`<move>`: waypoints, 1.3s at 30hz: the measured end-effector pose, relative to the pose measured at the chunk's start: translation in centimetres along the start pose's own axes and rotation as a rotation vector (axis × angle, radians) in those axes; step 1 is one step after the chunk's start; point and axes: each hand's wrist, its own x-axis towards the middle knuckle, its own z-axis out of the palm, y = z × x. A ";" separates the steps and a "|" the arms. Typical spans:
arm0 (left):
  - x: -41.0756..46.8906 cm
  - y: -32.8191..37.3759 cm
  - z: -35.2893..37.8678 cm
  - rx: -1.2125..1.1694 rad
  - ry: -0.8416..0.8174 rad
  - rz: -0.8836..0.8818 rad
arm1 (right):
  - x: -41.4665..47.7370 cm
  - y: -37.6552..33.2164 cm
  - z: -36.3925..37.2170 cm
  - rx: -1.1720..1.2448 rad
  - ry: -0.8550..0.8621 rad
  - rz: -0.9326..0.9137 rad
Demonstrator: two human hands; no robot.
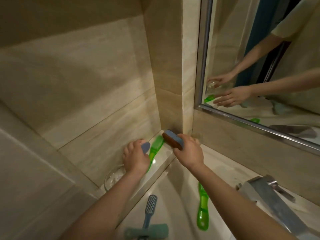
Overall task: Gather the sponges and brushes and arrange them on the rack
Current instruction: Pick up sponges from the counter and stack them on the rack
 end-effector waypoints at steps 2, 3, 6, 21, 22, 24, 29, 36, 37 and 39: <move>0.6 -0.4 0.8 0.091 -0.016 0.015 | 0.7 0.4 0.8 -0.039 0.006 -0.006; 0.9 -0.6 1.2 0.131 -0.025 0.016 | 1.1 0.5 1.2 -0.060 0.009 -0.010; 1.4 -0.7 2.2 0.257 -0.034 0.020 | 1.9 1.0 2.2 -0.146 0.009 -0.026; 0.4 0.7 3.4 0.269 -0.065 0.074 | 1.0 2.3 3.2 -0.017 -0.065 0.141; -0.1 0.9 3.3 0.248 -0.077 0.071 | 0.4 2.3 2.9 0.046 -0.073 0.180; -1.0 1.4 3.0 0.207 -0.093 0.058 | -0.7 2.4 2.2 0.156 -0.072 0.228; -3.4 3.6 0.9 -0.065 -0.118 0.013 | -3.7 2.2 -0.7 0.375 -0.021 0.271; -8.0 8.9 -1.8 -0.674 -0.157 -0.002 | -8.1 1.1 -6.8 0.704 0.090 0.353; -8.8 9.7 -2.1 -0.728 -0.165 -0.008 | -8.9 1.3 -7.9 0.728 0.110 0.346; -10.3 11.5 -2.6 -0.816 -0.189 -0.016 | -10.5 1.8 -10.2 0.734 0.147 0.315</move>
